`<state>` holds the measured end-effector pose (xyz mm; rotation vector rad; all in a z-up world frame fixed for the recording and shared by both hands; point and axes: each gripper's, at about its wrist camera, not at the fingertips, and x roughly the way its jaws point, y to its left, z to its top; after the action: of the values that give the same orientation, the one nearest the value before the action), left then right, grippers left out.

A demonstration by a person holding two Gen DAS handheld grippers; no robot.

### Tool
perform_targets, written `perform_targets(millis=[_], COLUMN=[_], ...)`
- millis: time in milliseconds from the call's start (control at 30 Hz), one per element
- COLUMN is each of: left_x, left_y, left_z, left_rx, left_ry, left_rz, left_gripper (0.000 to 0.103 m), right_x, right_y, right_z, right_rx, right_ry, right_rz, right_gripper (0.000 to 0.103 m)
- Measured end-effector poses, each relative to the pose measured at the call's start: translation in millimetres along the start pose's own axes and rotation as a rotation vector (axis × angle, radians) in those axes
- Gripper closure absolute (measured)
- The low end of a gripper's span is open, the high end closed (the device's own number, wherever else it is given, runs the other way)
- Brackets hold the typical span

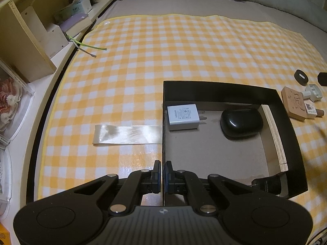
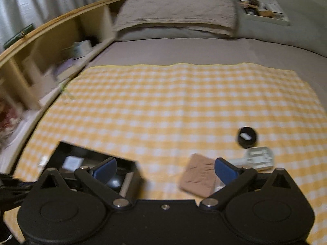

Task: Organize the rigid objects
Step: 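Move the right gripper to the nail polish bottle and grasp it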

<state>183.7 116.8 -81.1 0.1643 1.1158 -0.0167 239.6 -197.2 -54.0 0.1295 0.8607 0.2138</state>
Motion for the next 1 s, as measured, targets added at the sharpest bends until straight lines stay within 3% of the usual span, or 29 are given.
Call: perform_targets(millis=[467,667,1000], left_x=[0,1,3], left_y=[1,1,1], left_z=[4,5,5], left_rx=[-0.018,-0.021,-0.025], left_ry=[0.002,0.003,0.006], left_rz=[-0.009,-0.01,-0.016], left_gripper=[0.101,0.101,0.1], right_x=[55,77,95], right_y=[-85,-96,-94], right_z=[-11,-20,-26], right_rx=[0.247,0.218,0.106], right_ry=[0.144,0.214,0.294], right_rz=[-0.15,-0.207,-0.223], right_gripper=[0.0,0.001,0.013])
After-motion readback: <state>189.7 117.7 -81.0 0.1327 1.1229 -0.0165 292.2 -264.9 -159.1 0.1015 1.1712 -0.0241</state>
